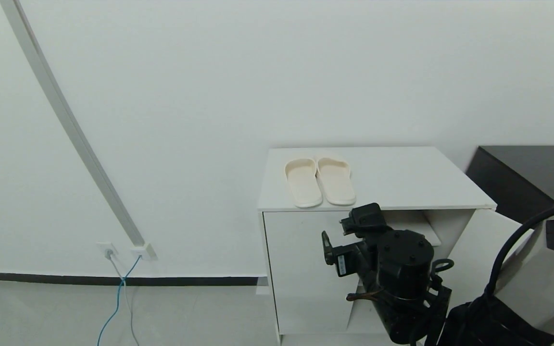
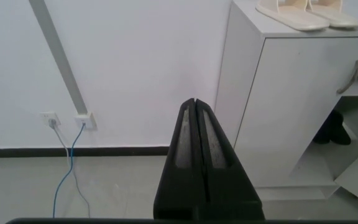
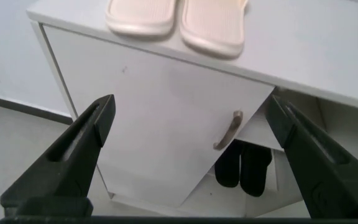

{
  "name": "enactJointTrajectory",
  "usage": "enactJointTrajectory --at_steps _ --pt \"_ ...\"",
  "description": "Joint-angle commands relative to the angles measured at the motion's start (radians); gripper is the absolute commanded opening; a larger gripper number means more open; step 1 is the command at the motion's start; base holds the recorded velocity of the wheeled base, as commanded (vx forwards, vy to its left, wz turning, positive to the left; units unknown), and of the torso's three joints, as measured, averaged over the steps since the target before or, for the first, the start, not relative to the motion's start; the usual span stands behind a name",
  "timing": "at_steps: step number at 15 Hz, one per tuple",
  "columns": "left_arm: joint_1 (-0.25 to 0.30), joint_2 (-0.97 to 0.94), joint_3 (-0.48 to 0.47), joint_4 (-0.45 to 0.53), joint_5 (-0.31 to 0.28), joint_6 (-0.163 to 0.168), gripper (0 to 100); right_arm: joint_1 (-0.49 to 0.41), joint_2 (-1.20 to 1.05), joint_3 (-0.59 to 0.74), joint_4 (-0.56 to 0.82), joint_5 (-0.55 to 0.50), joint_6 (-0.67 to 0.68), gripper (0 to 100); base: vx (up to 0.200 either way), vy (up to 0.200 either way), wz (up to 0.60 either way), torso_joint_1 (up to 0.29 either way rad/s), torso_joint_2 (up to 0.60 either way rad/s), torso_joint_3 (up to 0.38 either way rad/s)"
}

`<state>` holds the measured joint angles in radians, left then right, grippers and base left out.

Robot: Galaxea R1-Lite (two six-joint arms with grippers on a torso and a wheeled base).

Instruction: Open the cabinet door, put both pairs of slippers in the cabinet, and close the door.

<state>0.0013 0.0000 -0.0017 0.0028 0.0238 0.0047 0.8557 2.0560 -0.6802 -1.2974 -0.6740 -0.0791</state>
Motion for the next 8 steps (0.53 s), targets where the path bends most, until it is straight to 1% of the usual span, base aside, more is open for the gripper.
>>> enactJointTrajectory --at_steps 1,8 --pt "0.0 0.0 0.0 0.0 0.001 0.0 0 0.0 0.001 0.001 0.0 0.001 -0.001 100 0.0 0.0 0.0 0.193 -0.42 -0.232" --pt "0.0 0.0 0.0 0.0 0.001 0.0 0 0.0 0.004 0.007 -0.025 0.017 -0.001 100 0.0 0.0 0.0 0.176 -0.37 -0.2"
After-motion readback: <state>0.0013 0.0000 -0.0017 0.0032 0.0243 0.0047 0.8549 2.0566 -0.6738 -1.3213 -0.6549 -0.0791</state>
